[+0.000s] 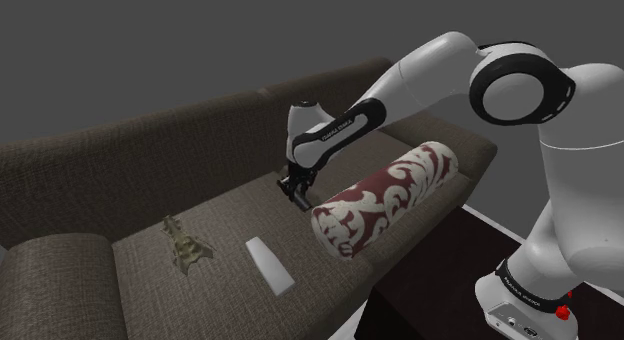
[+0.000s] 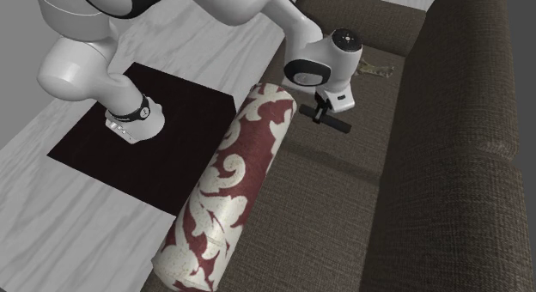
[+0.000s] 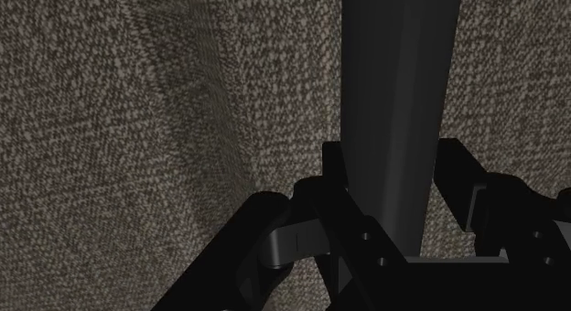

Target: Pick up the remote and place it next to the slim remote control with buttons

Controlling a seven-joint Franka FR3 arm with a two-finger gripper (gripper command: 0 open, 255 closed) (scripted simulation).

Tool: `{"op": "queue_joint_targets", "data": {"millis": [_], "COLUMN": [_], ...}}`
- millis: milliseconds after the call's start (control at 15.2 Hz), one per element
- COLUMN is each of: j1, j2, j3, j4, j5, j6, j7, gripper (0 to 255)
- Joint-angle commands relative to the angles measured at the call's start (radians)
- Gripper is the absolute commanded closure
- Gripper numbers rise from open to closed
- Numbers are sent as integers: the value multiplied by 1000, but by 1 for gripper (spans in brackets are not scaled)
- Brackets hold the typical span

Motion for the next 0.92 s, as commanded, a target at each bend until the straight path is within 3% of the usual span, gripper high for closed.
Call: {"op": "queue_joint_targets", "data": {"millis": [0, 858], "j1": [5, 6], "j2": [19, 154], "j3": [0, 0], "j4": [6, 31], "j5": [-1, 0], "j6": [14, 123], "j7": [6, -3], "gripper": [255, 255]}}
